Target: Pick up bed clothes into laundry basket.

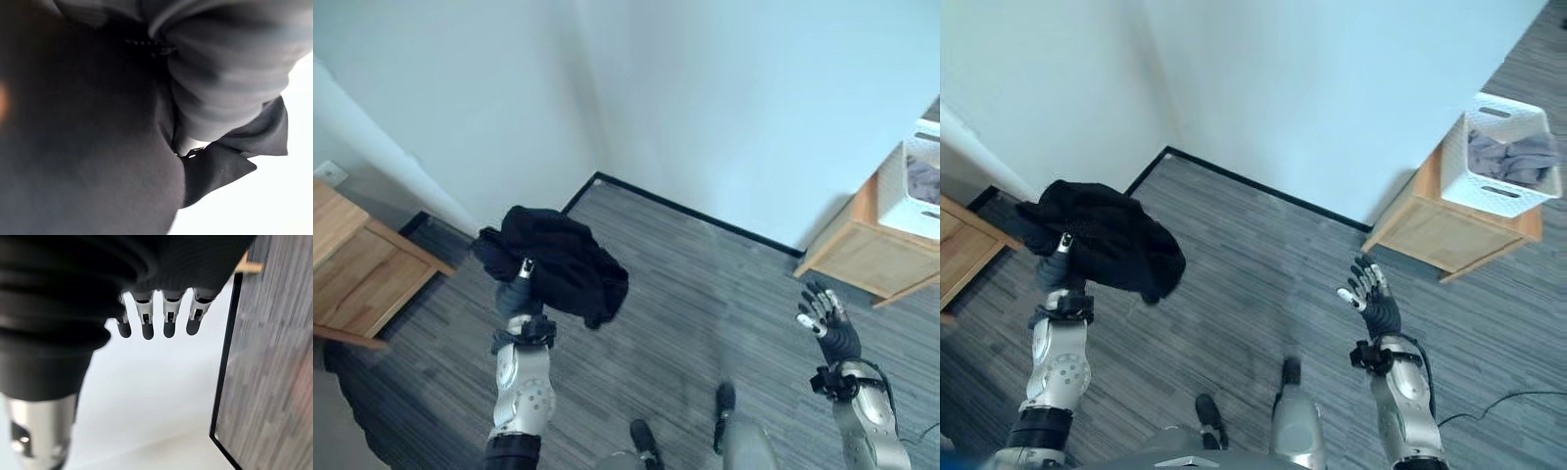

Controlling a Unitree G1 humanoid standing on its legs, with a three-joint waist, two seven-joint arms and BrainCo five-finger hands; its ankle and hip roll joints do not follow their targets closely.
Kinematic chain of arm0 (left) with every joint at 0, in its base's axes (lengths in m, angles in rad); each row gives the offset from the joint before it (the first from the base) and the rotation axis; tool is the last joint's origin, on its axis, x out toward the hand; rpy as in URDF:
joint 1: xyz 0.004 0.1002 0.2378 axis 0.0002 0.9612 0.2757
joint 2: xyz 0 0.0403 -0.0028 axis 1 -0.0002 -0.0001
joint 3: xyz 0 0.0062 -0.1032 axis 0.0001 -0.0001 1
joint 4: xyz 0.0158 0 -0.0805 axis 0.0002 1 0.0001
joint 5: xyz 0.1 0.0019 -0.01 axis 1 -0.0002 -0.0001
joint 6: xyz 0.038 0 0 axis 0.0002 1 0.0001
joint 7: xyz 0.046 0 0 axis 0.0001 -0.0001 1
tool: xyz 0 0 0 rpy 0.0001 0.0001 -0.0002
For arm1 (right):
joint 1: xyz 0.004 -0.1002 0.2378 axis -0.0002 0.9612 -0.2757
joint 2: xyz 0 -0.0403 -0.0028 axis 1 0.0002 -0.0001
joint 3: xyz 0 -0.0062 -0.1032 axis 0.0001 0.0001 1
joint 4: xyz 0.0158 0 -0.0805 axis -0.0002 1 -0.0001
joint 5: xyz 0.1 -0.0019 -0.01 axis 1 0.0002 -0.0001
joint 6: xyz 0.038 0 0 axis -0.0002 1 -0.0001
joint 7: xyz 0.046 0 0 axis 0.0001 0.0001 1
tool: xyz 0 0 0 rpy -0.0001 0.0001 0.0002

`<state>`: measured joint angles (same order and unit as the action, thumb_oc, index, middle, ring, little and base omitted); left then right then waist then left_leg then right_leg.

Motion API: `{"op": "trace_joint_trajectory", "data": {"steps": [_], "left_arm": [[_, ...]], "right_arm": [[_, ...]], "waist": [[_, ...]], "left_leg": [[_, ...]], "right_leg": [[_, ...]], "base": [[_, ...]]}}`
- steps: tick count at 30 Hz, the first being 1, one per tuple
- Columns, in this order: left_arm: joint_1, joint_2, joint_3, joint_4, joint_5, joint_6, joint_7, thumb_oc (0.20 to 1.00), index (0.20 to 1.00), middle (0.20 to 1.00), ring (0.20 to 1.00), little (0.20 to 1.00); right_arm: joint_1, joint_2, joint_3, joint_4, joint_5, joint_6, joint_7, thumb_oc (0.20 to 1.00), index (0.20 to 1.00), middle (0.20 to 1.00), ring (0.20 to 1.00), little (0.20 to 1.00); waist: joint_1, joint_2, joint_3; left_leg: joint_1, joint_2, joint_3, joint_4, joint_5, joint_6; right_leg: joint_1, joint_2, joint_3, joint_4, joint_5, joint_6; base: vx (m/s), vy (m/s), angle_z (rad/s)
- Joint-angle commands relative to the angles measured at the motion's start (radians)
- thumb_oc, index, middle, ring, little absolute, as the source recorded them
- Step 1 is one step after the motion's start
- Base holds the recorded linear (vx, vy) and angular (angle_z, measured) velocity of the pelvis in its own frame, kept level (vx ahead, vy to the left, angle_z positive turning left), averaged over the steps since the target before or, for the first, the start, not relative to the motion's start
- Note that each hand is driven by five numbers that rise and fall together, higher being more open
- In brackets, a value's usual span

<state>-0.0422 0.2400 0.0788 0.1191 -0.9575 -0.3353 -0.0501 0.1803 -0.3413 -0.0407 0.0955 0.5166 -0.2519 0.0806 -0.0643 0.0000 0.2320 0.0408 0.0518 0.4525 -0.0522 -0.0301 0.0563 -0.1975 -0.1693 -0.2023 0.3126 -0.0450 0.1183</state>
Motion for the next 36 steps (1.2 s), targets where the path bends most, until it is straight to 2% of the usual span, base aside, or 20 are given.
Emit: {"op": "trace_joint_trajectory", "data": {"steps": [1,3,5,6,10,13,16,23,26,30,31,32,33,34,36], "left_arm": [[-0.027,0.058,0.009,-0.062,0.039,-0.034,-0.036,0.2,0.2,0.2,0.2,0.2],[-0.017,0.051,0.002,-0.054,0.034,-0.026,-0.032,0.2,0.2,0.2,0.2,0.2],[-0.008,0.047,-0.007,-0.047,0.033,-0.014,-0.039,0.2,0.2,0.2,0.2,0.2],[0.012,0.252,0.149,-0.228,0.33,-0.017,0.112,0.2,0.2,0.2,0.2,0.2],[0.005,0.241,0.17,-0.224,0.344,-0.017,0.119,0.2,0.2,0.2,0.2,0.2],[-0.011,0.257,0.196,-0.238,0.362,-0.03,0.127,0.2,0.2,0.2,0.2,0.2],[-0.055,0.273,0.184,-0.241,0.359,-0.037,0.131,0.2,0.2,0.2,0.2,0.2],[-0.059,0.247,0.167,-0.242,0.379,-0.028,0.12,0.2,0.2,0.2,0.2,0.2],[-0.079,0.267,0.17,-0.235,0.406,-0.028,0.117,0.2,0.2,0.2,0.2,0.2],[-0.207,0.332,0.12,-0.211,0.423,-0.05,0.127,0.2,0.2,0.2,0.2,0.2],[-0.207,0.332,0.12,-0.211,0.423,-0.05,0.127,0.2,0.2,0.2,0.2,0.2],[-0.252,0.33,0.081,-0.201,0.425,-0.062,0.126,0.2,0.2,0.2,0.2,0.2],[-0.254,0.33,0.079,-0.199,0.426,-0.063,0.127,0.2,0.2,0.2,0.2,0.2],[-0.275,0.317,0.054,-0.211,0.41,-0.077,0.132,0.2,0.2,0.2,0.2,0.2],[-0.267,0.288,0.033,-0.214,0.39,-0.081,0.133,0.2,0.2,0.2,0.2,0.2]], "right_arm": [[-0.028,-0.008,-0.034,-0.044,0.012,-0.06,0.006,1.0,1.0,1.0,1.0,1.0],[-0.047,-0.02,-0.03,-0.043,-0.003,-0.064,-0.011,1.0,1.0,1.0,1.0,1.0],[-0.05,-0.023,-0.034,-0.052,-0.005,-0.065,-0.012,1.0,1.0,1.0,1.0,1.0],[-0.069,-0.054,-0.245,-0.168,0.096,-0.078,-0.059,1.0,1.0,1.0,1.0,1.0],[-0.029,-0.044,-0.269,-0.177,0.081,-0.077,-0.061,1.0,1.0,1.0,1.0,1.0],[-0.027,-0.045,-0.279,-0.167,0.089,-0.089,-0.042,1.0,1.0,1.0,1.0,1.0],[-0.063,-0.074,-0.243,-0.163,0.086,-0.088,-0.037,1.0,1.0,1.0,1.0,1.0],[-0.04,-0.042,-0.241,-0.182,0.103,-0.087,-0.015,1.0,1.0,1.0,1.0,1.0],[0.0,-0.025,-0.282,-0.176,0.105,-0.088,-0.009,1.0,1.0,1.0,1.0,1.0],[0.077,0.016,-0.345,-0.189,0.112,-0.101,0.003,1.0,1.0,1.0,1.0,1.0],[0.077,0.016,-0.345,-0.189,0.112,-0.101,0.003,1.0,1.0,1.0,1.0,1.0],[0.123,0.046,-0.366,-0.199,0.112,-0.101,0.012,1.0,1.0,1.0,1.0,1.0],[0.126,0.048,-0.368,-0.202,0.112,-0.101,0.013,1.0,1.0,1.0,1.0,1.0],[0.136,0.067,-0.392,-0.214,0.122,-0.116,0.012,1.0,1.0,1.0,1.0,1.0],[0.129,0.084,-0.387,-0.223,0.132,-0.124,0.005,1.0,1.0,1.0,1.0,1.0]], "waist": [[0.021,-0.035,-0.096],[0.037,-0.042,-0.122],[0.04,-0.047,-0.128],[0.023,-0.102,-0.1],[0.008,-0.092,-0.112],[-0.001,-0.07,-0.097],[-0.002,-0.058,-0.073],[-0.015,-0.052,-0.078],[-0.046,-0.05,-0.093],[-0.131,-0.053,-0.093],[-0.131,-0.053,-0.093],[-0.174,-0.054,-0.092],[-0.173,-0.058,-0.088],[-0.215,-0.06,-0.076],[-0.237,-0.059,-0.069]], "left_leg": [[-0.008,-0.015,-0.103,0.005,0.008,-0.062],[0.002,-0.005,-0.087,-0.024,0.029,-0.071],[0.005,-0.001,-0.098,-0.027,0.037,-0.074],[-0.096,0.065,-0.031,0.041,0.023,-0.101],[-0.082,0.068,-0.038,0.009,0.045,-0.108],[-0.084,0.074,-0.055,-0.024,0.073,-0.118],[-0.123,0.085,-0.061,-0.029,0.098,-0.13],[-0.11,0.089,-0.057,-0.035,0.093,-0.132],[-0.087,0.086,-0.038,-0.035,0.08,-0.13],[-0.072,0.084,0.006,-0.035,0.066,-0.126],[-0.072,0.084,0.006,-0.035,0.066,-0.126],[-0.065,0.09,0.004,-0.035,0.041,-0.134],[-0.072,0.092,0.023,-0.035,0.064,-0.128],[-0.077,0.096,0.018,-0.035,0.042,-0.134],[-0.101,0.119,0.039,-0.035,0.055,-0.135]], "right_leg": [[0.124,-0.015,0.018,-0.222,0.076,0.039],[0.15,0.003,0.024,-0.284,0.085,0.044],[0.164,0.008,0.023,-0.285,0.082,0.039],[0.192,-0.026,-0.033,-0.315,0.125,0.04],[0.192,-0.02,-0.025,-0.325,0.12,0.038],[0.186,-0.007,-0.02,-0.353,0.094,0.031],[0.163,0.004,-0.021,-0.39,0.106,0.03],[0.178,-0.004,-0.016,-0.4,0.115,0.036],[0.179,-0.008,0.0,-0.396,0.124,0.042],[0.138,-0.006,0.061,-0.381,0.151,0.055],[0.138,-0.006,0.061,-0.381,0.151,0.055],[0.125,0.0,0.106,-0.382,0.153,0.064],[0.116,0.0,0.101,-0.378,0.166,0.057],[0.077,0.007,0.154,-0.376,0.199,0.076],[0.033,0.009,0.219,-0.359,0.232,0.089]], "base": [[0.0,-0.057,-0.16],[-0.01,-0.1,-0.15],[-0.01,-0.094,-0.17],[0.0,-0.063,-0.09],[0.0,-0.013,0.0],[-0.03,-0.017,0.06],[-0.14,-0.012,0.05],[-0.03,0.037,0.02],[0.01,0.083,-0.03],[-0.05,0.087,-0.24],[0.02,0.087,-0.38],[-0.03,0.03,-0.34],[-0.07,0.076,-0.3],[-0.19,0.007,-0.3],[-0.14,-0.031,-0.57]]}}
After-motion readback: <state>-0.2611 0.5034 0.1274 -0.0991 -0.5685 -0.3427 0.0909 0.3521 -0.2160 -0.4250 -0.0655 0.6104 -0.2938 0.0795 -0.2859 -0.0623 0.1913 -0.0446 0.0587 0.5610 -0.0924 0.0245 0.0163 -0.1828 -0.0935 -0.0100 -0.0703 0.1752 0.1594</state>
